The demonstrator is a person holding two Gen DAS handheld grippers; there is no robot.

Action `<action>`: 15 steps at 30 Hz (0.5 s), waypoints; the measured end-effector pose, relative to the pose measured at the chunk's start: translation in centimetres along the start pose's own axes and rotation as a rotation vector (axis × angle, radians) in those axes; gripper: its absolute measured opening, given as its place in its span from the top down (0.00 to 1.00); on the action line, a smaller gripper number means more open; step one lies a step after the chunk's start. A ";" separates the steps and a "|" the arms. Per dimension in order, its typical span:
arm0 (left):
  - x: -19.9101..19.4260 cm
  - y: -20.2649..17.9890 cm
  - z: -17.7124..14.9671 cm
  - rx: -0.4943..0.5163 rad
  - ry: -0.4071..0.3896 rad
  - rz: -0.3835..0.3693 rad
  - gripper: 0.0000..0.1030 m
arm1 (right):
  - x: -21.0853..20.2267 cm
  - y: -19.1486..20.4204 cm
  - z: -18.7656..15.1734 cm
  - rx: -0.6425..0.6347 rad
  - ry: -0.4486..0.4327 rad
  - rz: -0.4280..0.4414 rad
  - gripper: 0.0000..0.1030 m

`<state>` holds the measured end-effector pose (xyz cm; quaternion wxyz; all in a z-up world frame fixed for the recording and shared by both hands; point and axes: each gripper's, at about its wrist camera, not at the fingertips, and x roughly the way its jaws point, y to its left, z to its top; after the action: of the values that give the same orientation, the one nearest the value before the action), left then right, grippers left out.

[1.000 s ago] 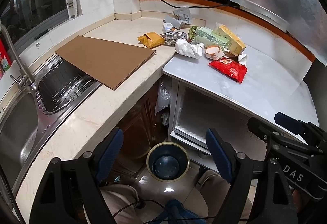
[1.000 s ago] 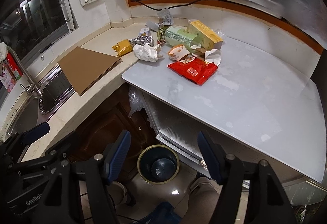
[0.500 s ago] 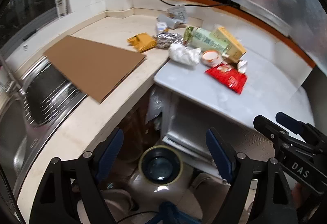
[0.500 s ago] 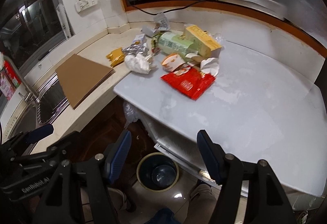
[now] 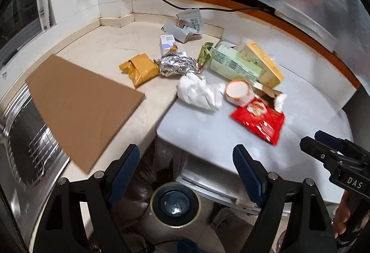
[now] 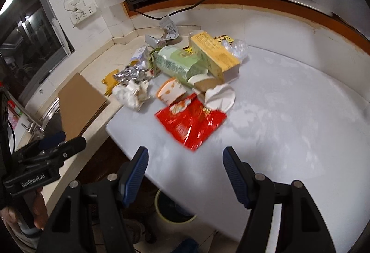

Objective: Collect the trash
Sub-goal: 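Grasp the red snack bag with the right gripper while the left grasps crumpled white paper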

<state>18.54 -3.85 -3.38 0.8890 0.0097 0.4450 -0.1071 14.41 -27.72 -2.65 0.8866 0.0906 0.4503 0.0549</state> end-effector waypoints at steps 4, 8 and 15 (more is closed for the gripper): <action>2.4 0.1 2.3 0.038 0.019 -0.023 0.21 | 3.4 0.4 1.5 -0.049 0.041 -0.020 0.35; 4.2 0.2 3.9 0.045 0.041 -0.050 0.21 | 5.7 1.3 2.3 -0.099 0.034 -0.024 0.35; 7.2 0.6 6.1 0.005 0.091 -0.124 0.21 | 9.0 2.4 3.0 -0.203 0.047 -0.110 0.35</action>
<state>27.68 -5.30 -5.46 0.8594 -0.0109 0.4845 -0.1628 22.07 -24.14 -7.51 0.8820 -0.0257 0.4675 0.0537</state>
